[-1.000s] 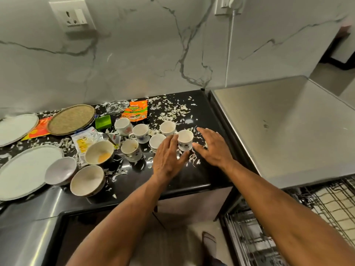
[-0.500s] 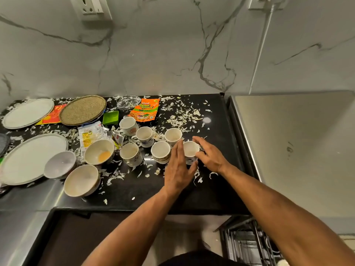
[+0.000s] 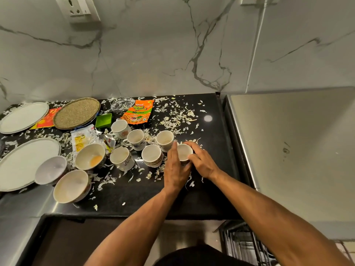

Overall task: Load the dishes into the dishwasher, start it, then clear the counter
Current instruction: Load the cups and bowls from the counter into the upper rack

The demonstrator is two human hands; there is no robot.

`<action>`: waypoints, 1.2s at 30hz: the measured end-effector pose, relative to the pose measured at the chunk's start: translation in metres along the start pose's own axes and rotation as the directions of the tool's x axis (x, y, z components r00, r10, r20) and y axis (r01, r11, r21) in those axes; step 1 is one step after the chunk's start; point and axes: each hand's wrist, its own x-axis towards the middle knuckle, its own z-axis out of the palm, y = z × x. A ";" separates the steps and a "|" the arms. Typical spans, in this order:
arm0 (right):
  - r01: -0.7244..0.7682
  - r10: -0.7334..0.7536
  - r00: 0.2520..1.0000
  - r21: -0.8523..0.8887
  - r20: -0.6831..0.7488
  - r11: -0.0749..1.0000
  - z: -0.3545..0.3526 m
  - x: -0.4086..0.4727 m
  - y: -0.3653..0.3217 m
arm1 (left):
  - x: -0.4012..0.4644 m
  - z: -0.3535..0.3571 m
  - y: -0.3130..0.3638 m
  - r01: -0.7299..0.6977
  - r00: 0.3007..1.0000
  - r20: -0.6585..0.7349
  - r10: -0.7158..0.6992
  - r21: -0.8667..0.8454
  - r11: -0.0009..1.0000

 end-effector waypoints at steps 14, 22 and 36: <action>-0.028 0.191 0.868 0.339 -0.458 0.940 0.003 -0.065 0.002 | -0.038 0.007 0.020 -0.275 0.911 0.258 0.322 -0.202 0.940; -0.064 0.324 0.712 0.401 -0.623 0.914 0.016 -0.161 0.006 | -0.108 0.018 0.024 -0.334 0.788 0.421 0.449 -0.321 0.886; -0.043 0.472 0.382 0.495 -0.794 0.868 0.006 -0.335 0.017 | -0.235 0.068 0.072 -0.417 0.497 0.627 0.600 -0.433 0.799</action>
